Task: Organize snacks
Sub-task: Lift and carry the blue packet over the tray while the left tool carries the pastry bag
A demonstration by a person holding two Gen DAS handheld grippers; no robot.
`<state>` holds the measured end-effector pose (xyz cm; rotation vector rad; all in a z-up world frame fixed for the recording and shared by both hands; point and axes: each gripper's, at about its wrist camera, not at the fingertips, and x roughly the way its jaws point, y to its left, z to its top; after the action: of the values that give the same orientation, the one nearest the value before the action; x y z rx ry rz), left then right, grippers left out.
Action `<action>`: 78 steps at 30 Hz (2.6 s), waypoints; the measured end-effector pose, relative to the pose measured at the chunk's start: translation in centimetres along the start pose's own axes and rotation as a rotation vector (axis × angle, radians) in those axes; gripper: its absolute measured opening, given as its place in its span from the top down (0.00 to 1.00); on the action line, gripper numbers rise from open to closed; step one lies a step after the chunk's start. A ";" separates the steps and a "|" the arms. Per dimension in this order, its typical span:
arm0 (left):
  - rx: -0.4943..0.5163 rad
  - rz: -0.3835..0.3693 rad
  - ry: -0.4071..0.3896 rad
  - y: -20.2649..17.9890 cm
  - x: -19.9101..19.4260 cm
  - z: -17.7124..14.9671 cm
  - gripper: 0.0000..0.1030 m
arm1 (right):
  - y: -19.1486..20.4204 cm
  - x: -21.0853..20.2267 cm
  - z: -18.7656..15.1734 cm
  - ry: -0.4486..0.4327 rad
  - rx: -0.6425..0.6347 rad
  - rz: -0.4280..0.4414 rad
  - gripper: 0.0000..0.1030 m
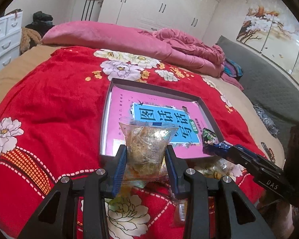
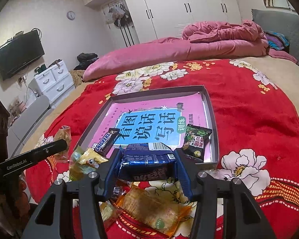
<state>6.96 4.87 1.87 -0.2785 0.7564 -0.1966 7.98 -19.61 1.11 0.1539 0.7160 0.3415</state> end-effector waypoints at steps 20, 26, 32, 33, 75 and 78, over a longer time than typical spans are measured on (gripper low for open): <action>-0.014 0.026 -0.037 0.8 1.7 1.7 0.62 | -0.3 1.2 0.9 -0.015 0.011 -0.014 0.48; -0.019 0.035 -0.030 1.0 2.5 2.1 0.62 | -1.0 1.4 1.3 -0.023 0.023 -0.028 0.48; -0.046 0.023 -0.021 1.6 3.5 2.5 0.62 | -1.7 1.7 1.8 -0.029 0.033 -0.044 0.48; -0.053 0.020 -0.020 1.8 3.6 2.6 0.62 | -1.7 1.8 1.8 -0.030 0.033 -0.046 0.48; -0.046 0.098 0.095 2.7 9.7 3.2 0.61 | -2.3 5.1 2.4 0.010 0.015 -0.106 0.48; -0.044 0.100 0.099 2.6 9.9 3.2 0.61 | -2.2 5.3 2.4 0.015 0.014 -0.109 0.48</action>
<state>16.50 5.19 -3.14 -0.2735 0.8712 -0.0995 13.87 -19.85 -0.97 0.1252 0.7389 0.2333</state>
